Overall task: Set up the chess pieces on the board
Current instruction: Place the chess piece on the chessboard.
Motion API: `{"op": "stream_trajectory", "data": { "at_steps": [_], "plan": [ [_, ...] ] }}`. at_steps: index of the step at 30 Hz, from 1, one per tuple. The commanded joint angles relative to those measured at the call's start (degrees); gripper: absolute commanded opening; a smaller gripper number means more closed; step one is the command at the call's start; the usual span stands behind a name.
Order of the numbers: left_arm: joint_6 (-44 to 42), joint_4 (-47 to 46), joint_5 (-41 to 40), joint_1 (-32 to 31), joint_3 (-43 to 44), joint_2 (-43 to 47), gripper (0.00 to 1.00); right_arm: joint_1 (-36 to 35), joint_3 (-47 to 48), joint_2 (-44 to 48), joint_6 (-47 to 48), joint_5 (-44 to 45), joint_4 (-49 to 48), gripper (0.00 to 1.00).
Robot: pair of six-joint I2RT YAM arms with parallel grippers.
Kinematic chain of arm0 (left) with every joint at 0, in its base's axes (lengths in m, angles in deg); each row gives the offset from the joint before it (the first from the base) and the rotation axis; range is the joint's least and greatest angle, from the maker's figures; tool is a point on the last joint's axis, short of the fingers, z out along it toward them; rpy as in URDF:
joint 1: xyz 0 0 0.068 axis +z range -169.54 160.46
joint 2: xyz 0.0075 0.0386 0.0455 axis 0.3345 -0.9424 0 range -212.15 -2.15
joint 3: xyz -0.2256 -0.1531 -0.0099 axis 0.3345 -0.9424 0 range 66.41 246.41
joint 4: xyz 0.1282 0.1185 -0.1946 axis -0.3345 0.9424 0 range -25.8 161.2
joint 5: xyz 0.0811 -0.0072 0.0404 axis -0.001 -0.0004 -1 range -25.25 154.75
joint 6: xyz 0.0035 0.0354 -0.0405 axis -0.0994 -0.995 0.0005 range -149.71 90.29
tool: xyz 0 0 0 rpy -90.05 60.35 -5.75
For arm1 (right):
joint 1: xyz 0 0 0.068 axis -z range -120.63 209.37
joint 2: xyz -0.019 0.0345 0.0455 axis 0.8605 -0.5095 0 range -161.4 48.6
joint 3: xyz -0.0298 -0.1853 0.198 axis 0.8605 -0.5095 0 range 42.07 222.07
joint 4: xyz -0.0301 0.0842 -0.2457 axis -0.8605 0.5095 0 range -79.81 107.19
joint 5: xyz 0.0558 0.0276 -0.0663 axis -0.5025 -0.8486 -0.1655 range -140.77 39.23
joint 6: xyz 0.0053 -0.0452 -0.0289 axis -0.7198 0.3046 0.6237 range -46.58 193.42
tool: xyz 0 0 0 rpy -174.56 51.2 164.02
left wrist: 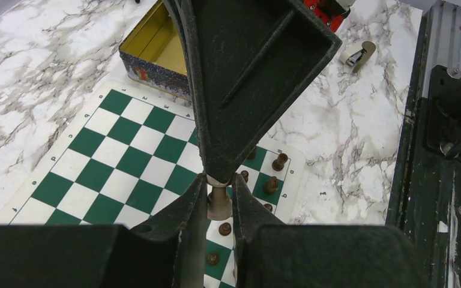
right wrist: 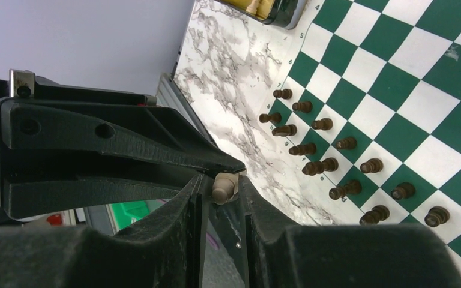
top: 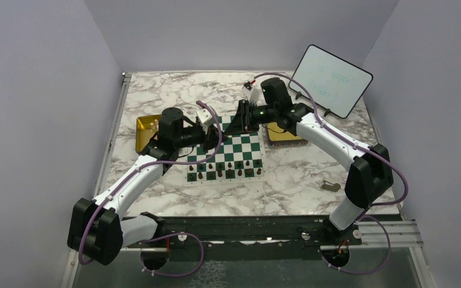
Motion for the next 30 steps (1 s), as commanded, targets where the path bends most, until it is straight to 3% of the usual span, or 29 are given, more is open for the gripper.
{"op": "stream_trajectory", "data": {
  "at_steps": [1, 6, 9, 11, 12, 16, 21, 27, 30],
  "plan": [
    [-0.1, -1.6, 0.8, -0.4, -0.5, 0.1, 0.08, -0.5, 2.6, -0.9, 1.7, 1.1, 2.3, 0.25],
    [0.5, -0.8, -1.3, -0.4, 0.0, -0.1, 0.13, -0.5, 2.8, -0.5, 2.1, 4.0, 2.7, 0.17],
    [1.8, 1.2, -5.1, -0.4, 1.1, -0.6, 0.38, -0.4, 4.0, -0.1, 3.7, 8.3, 4.1, 0.16],
    [1.9, 2.9, -7.9, -0.4, 1.6, -0.8, 0.67, -0.4, 5.6, -0.2, 5.6, 12.8, 5.9, 0.16],
    [1.9, 3.8, -9.3, -0.4, 1.6, -0.9, 0.71, -0.4, 6.7, -0.5, 6.7, 15.3, 7.3, 0.16],
    [2.5, 6.7, -13.8, -0.4, 1.6, -0.3, 0.80, -0.1, 10.8, -2.5, 10.1, 24.3, 11.6, 0.15],
    [4.4, 9.1, -18.7, -0.4, 0.4, 1.4, 0.99, 0.0, 14.8, -5.7, 14.6, 34.1, 13.8, 0.14],
    [6.3, 13.4, -23.2, -0.4, -0.2, 3.9, 0.99, -0.1, 17.8, -10.5, 20.0, 44.0, 12.4, 0.14],
    [6.4, 14.8, -27.8, -0.4, -0.3, 6.2, 0.99, 0.0, 17.6, -12.8, 22.5, 44.7, 8.8, 0.14]
  ]
}}
